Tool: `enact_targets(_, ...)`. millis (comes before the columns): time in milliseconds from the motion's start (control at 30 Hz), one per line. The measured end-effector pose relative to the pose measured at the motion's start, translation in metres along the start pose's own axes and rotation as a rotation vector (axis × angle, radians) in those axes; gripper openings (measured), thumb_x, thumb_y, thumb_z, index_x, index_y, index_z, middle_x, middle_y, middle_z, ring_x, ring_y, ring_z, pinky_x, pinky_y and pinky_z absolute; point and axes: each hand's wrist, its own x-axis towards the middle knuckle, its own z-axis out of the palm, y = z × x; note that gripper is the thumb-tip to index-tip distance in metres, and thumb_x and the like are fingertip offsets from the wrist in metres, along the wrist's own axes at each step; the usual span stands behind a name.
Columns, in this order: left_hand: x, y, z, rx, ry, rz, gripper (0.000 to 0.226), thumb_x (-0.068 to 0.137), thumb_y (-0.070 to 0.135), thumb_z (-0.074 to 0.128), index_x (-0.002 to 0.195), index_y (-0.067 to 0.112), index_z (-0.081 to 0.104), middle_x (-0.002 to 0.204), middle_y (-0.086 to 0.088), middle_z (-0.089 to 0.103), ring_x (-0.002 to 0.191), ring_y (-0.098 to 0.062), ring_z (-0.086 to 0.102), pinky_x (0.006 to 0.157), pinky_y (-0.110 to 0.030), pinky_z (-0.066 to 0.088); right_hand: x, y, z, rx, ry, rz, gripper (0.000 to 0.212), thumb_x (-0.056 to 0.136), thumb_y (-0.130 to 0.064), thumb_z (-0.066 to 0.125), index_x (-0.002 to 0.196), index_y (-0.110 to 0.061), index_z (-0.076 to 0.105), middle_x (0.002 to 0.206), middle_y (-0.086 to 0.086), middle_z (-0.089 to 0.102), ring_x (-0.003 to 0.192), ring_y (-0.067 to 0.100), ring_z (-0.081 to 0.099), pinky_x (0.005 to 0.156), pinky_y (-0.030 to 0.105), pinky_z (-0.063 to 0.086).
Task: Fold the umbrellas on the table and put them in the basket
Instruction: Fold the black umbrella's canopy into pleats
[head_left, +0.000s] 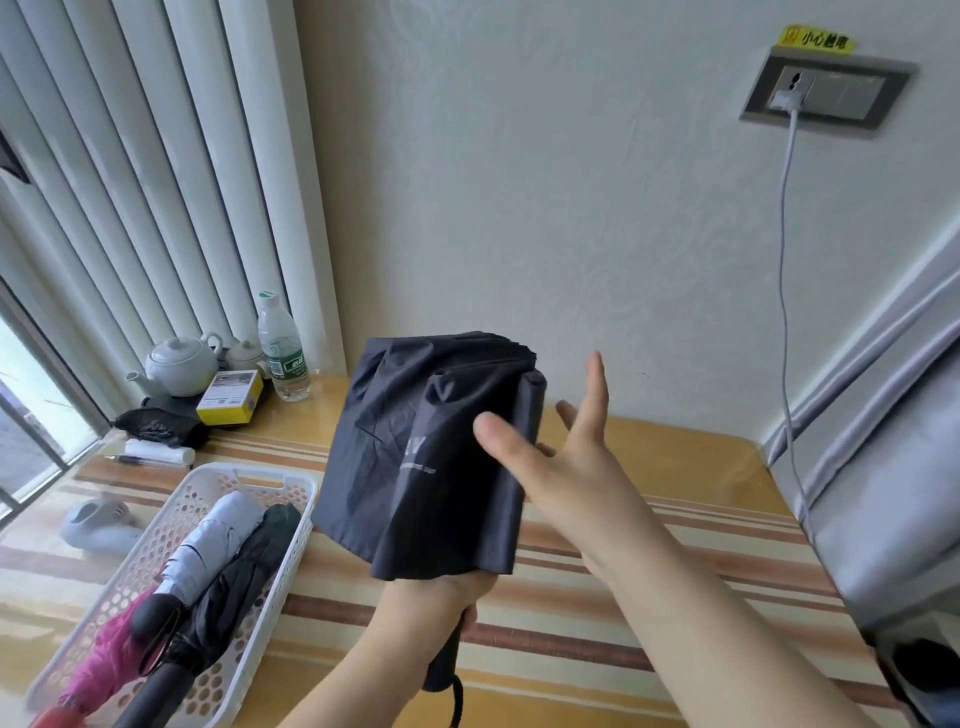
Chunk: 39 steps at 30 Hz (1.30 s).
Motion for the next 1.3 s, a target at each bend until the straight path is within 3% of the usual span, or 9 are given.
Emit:
enact_targets(67,-0.004,-0.001,-0.004,0.053,-0.017,-0.046,0.078,0.087,0.039,0.06,0.016,0.015,0.037,0.035,0.003,0.046,0.055,-0.014,0.042,0.064,-0.026,0.037,0.005,0.003,-0.006,-0.128,0.087,-0.06,0.111,0.081,-0.034,0.072,0.145,-0.051,-0.017,0.104,-0.008,0.063,0.076,0.007,0.061,0.06,0.019,0.047)
enact_targets(133,-0.002,0.001,-0.006,0.023,-0.045,0.075,0.056,0.061,0.046,0.074,0.027,0.012,0.046,0.049,-0.006,0.049,0.058,-0.019,0.044,0.07,-0.029,0.036,0.013,0.006,-0.023,-0.145,0.174,-0.088,0.091,0.085,-0.009,0.057,0.15,-0.047,0.005,0.072,0.001,0.061,0.052,0.012,0.051,0.048,0.021,0.042)
enact_targets(367,0.011,-0.009,-0.029,-0.532,-0.249,0.158,0.041,0.036,0.021,0.079,0.046,0.01,0.04,0.048,-0.003,0.03,0.04,-0.017,0.032,0.045,-0.027,0.037,0.023,0.027,-0.069,-0.12,-0.033,-0.066,0.081,0.079,0.012,0.049,0.123,-0.056,0.049,0.087,0.004,0.073,0.079,0.039,0.062,0.075,0.043,0.051)
enact_targets(533,0.004,-0.008,-0.035,-0.466,-0.321,0.151,0.052,0.026,0.025,0.085,0.046,0.01,0.039,0.045,-0.004,0.033,0.04,-0.02,0.034,0.046,-0.028,0.039,0.029,0.007,-0.076,-0.151,-0.078,-0.112,0.009,0.089,-0.011,0.065,0.094,-0.017,0.07,0.088,0.002,0.074,0.083,0.018,0.067,0.08,0.038,0.054)
enact_targets(667,0.003,-0.006,-0.038,-0.491,-0.257,0.211,0.054,0.021,0.025,0.085,0.043,0.01,0.038,0.042,-0.004,0.032,0.037,-0.019,0.034,0.043,-0.028,0.039,0.031,0.006,-0.083,-0.228,-0.129,-0.111,0.02,0.086,-0.027,0.07,0.08,-0.007,0.07,0.078,0.008,0.068,0.073,0.018,0.06,0.074,0.04,0.049)
enact_targets(833,0.003,-0.005,-0.046,-0.502,-0.214,0.22,0.056,0.019,0.028,0.085,0.041,0.011,0.036,0.043,-0.003,0.031,0.04,-0.019,0.029,0.043,-0.027,0.038,0.031,0.005,-0.087,-0.103,-0.055,-0.216,0.018,0.086,-0.007,0.069,0.093,-0.023,0.063,0.057,-0.003,0.06,0.051,0.009,0.049,0.054,0.02,0.042)
enact_targets(967,0.002,-0.005,-0.043,-0.527,-0.238,0.217,0.054,0.019,0.026,0.084,0.042,0.01,0.037,0.043,-0.003,0.03,0.04,-0.019,0.03,0.043,-0.027,0.038,0.031,0.006,-0.086,-0.1,-0.065,-0.219,0.034,0.081,-0.017,0.076,0.103,-0.034,0.056,0.07,0.016,0.067,0.063,0.017,0.056,0.069,0.029,0.043)
enact_targets(1133,0.002,-0.006,-0.041,-0.579,-0.266,0.199,0.053,0.021,0.022,0.084,0.043,0.013,0.037,0.043,0.0,0.029,0.037,-0.018,0.029,0.04,-0.028,0.039,0.029,-0.002,-0.085,-0.035,0.087,-0.356,0.019,0.088,-0.013,0.067,0.094,-0.03,0.06,0.058,0.0,0.066,0.058,0.016,0.05,0.069,0.031,0.038)
enact_targets(1300,0.0,-0.005,-0.043,-0.544,-0.249,0.236,0.053,0.022,0.026,0.084,0.042,0.011,0.037,0.042,-0.003,0.031,0.037,-0.018,0.031,0.042,-0.027,0.038,0.027,-0.01,-0.09,-0.212,-0.122,-0.252,0.02,0.094,-0.013,0.06,0.098,-0.032,0.066,0.077,0.014,0.07,0.07,0.022,0.05,0.075,0.034,0.039)
